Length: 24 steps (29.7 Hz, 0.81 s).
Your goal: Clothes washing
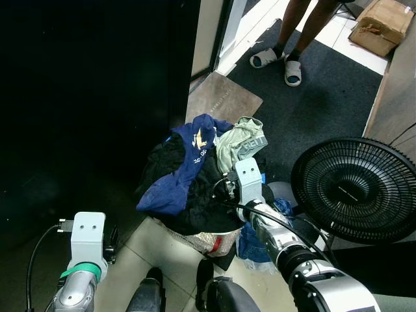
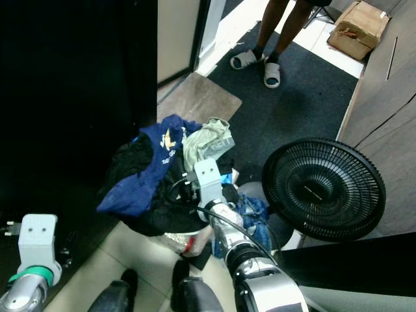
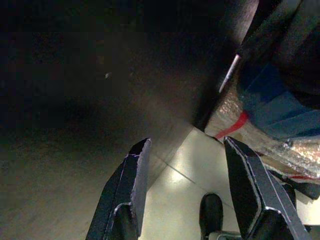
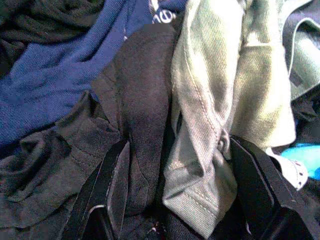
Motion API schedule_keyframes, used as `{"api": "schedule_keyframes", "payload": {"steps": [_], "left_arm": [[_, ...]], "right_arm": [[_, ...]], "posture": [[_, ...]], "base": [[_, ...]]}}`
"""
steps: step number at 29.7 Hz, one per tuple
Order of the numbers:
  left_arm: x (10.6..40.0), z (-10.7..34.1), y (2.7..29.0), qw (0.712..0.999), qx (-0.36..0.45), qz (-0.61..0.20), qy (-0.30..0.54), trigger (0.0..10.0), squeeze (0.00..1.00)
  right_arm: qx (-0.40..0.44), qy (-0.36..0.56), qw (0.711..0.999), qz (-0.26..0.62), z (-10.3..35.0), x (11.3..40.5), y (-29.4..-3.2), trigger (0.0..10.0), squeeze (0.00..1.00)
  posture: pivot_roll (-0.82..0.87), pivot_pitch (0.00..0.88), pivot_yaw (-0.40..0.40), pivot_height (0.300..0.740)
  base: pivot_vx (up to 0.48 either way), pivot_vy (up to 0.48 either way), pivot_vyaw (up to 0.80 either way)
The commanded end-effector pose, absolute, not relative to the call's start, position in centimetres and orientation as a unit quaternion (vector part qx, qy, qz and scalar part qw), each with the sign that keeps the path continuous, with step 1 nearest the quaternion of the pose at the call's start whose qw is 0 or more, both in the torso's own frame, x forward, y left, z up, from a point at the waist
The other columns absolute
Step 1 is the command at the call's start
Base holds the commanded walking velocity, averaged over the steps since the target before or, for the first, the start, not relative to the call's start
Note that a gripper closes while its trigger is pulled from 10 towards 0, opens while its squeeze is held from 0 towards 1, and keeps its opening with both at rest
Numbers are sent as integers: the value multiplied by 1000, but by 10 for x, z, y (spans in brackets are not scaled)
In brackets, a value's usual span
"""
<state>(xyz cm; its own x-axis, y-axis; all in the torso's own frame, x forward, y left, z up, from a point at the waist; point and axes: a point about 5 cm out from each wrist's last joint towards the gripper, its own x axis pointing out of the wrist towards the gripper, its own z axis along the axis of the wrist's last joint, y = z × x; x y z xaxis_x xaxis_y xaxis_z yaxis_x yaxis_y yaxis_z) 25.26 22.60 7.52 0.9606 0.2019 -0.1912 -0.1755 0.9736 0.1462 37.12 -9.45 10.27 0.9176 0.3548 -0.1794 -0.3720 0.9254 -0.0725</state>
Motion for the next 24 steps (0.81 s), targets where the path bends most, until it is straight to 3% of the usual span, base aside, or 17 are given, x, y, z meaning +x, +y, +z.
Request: {"api": "schedule_keyframes", "payload": {"steps": [1, 3, 24], "left_arm": [[244, 63, 225, 984, 62, 93, 135, 10000, 0], [243, 63, 225, 984, 63, 94, 138, 10000, 0], [256, 64, 219, 985, 61, 85, 139, 10000, 0]], "right_arm": [[-56, 127, 975, 173, 81, 362, -102, 4196, 0], [-59, 123, 978, 159, 82, 363, -105, 0, 0], [-51, 22, 993, 103, 111, 373, -126, 0, 0]], "posture": [[191, 491, -108, 740], [191, 488, -108, 740], [182, 416, -89, 740]], "base": [[0, 0, 0], [0, 0, 0], [0, 0, 0]]}}
